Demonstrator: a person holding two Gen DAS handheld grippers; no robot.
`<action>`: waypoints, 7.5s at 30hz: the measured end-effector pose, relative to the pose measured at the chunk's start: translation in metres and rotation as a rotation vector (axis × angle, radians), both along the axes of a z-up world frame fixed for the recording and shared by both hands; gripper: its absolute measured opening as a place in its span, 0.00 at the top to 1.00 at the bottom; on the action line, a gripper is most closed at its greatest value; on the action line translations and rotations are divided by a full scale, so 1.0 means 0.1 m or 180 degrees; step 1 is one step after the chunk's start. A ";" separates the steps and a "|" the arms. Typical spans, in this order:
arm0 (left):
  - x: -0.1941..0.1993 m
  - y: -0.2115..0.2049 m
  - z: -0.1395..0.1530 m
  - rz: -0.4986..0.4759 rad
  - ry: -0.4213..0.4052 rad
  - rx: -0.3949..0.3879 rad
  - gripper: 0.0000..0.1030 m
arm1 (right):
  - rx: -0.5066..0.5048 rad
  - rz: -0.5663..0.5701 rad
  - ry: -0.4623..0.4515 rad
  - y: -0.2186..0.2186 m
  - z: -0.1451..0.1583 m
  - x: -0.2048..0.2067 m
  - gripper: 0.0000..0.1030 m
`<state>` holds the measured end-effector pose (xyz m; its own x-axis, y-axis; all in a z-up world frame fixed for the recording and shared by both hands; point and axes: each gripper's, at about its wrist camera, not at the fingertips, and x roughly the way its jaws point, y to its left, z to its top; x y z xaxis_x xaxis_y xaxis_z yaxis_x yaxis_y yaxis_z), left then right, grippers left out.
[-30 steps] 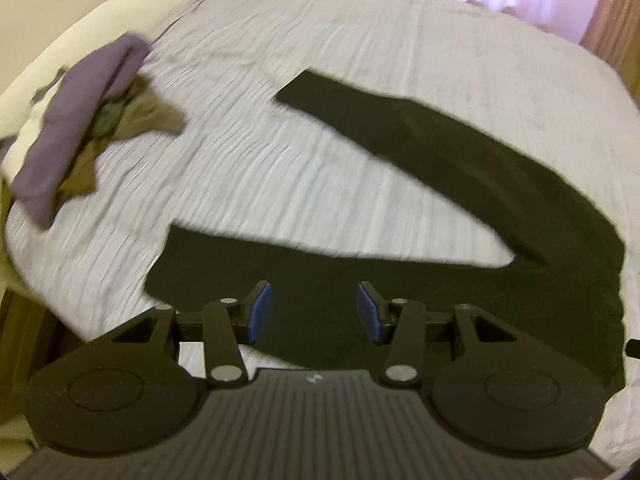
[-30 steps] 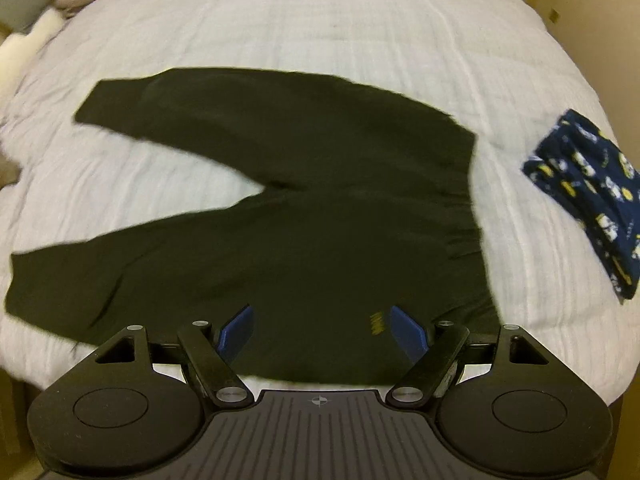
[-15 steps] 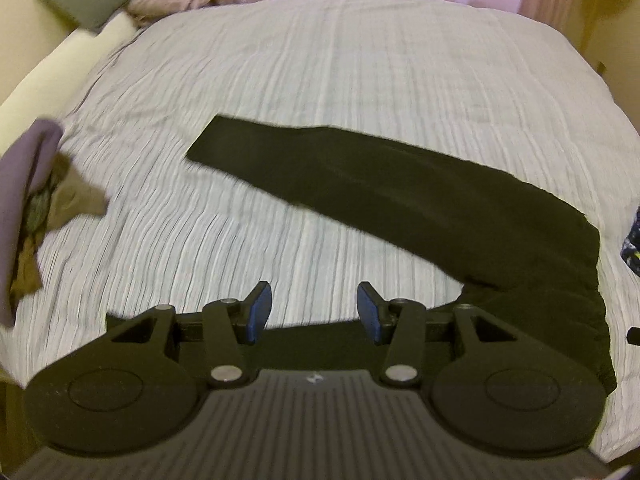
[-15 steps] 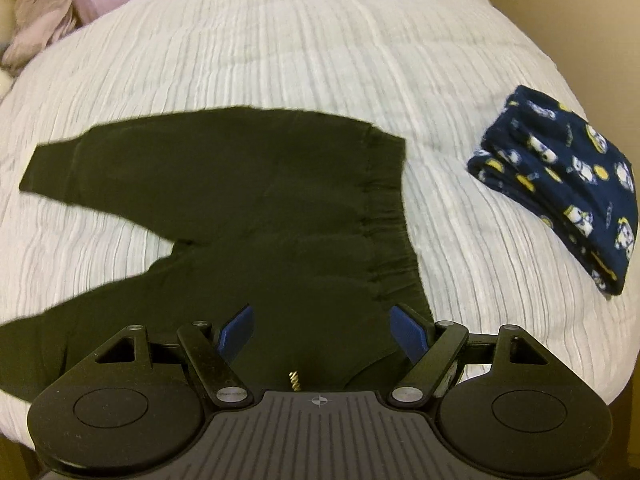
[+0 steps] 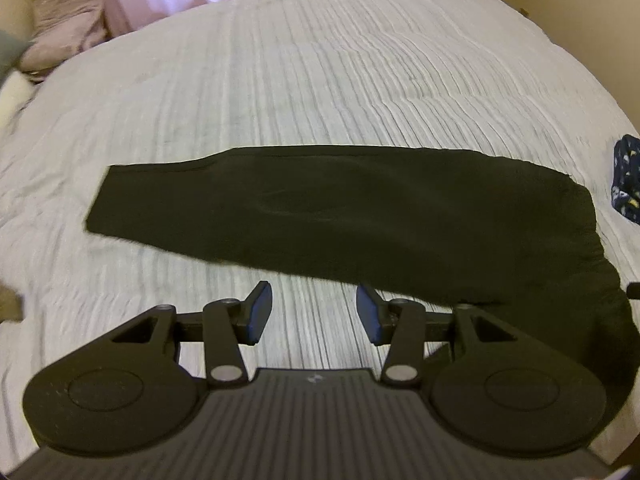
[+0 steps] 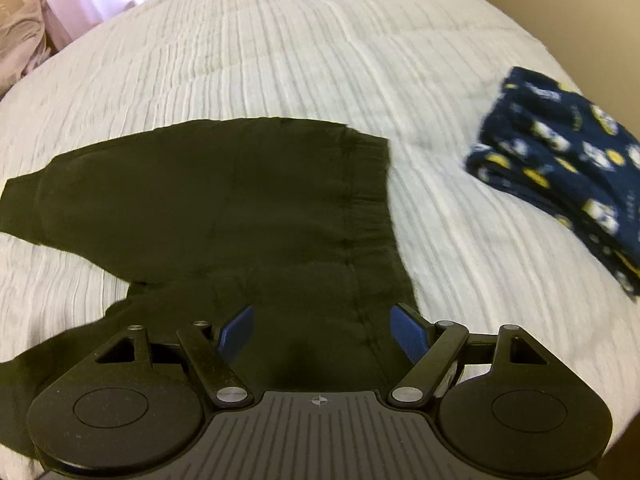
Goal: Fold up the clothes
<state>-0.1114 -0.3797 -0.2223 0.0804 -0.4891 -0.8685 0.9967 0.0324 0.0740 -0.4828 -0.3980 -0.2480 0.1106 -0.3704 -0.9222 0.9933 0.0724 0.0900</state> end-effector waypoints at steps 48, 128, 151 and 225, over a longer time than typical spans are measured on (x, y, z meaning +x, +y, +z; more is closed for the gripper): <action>0.89 -1.34 -0.75 -0.2041 -0.0431 -0.0681 0.96 | -0.0962 0.1991 0.0306 -1.26 -0.25 0.74 0.80; 1.32 2.88 -1.11 0.2110 0.0968 -0.0601 0.96 | -0.0077 -0.2052 -0.1394 1.60 -0.53 -1.33 0.86; 2.58 3.31 -1.47 0.3595 0.2187 -0.1270 0.91 | -0.0054 -0.2386 -0.0656 1.47 -0.64 -0.98 0.41; 1.94 3.21 -1.38 0.2653 0.0526 -0.0572 0.88 | -0.0209 -0.1820 -0.1146 1.53 -0.45 -1.21 0.46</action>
